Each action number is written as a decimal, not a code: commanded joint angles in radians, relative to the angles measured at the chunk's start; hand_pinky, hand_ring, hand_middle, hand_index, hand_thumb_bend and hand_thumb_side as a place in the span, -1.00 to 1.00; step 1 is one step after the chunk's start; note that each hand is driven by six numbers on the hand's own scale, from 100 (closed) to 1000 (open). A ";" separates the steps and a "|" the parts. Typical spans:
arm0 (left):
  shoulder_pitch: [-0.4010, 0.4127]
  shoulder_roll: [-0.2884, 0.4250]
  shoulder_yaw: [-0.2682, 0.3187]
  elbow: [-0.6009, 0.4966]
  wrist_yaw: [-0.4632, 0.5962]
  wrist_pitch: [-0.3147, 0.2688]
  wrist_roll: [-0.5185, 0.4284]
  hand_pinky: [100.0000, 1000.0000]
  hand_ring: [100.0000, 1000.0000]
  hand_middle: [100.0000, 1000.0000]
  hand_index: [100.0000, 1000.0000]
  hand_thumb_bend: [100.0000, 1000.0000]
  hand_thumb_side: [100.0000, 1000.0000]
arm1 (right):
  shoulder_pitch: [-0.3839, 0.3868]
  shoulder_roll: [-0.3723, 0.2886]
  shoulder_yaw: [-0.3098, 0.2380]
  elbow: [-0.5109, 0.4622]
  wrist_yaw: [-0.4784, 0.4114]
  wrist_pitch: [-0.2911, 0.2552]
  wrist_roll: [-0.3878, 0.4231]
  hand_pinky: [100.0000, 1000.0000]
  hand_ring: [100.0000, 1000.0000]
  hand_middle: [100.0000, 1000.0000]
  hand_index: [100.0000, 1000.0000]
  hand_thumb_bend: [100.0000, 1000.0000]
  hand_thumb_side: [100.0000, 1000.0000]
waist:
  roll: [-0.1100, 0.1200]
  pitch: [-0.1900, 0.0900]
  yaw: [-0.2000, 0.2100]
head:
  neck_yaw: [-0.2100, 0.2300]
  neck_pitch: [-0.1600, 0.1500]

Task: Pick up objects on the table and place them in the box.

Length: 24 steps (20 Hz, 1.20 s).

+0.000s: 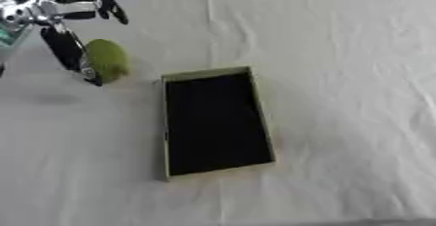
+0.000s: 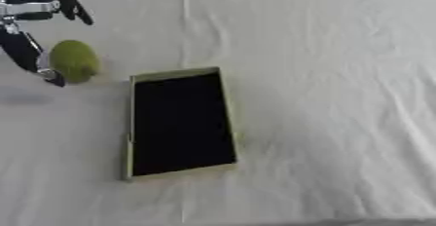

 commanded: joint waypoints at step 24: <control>-0.067 -0.073 0.032 0.276 -0.224 -0.054 0.076 0.54 0.54 0.47 0.58 0.46 -1.00 | 0.000 -0.001 -0.008 -0.016 0.006 0.012 0.008 0.66 0.42 0.17 0.59 -1.00 0.12 | -0.006 -0.010 -0.003 | 0.004 -0.012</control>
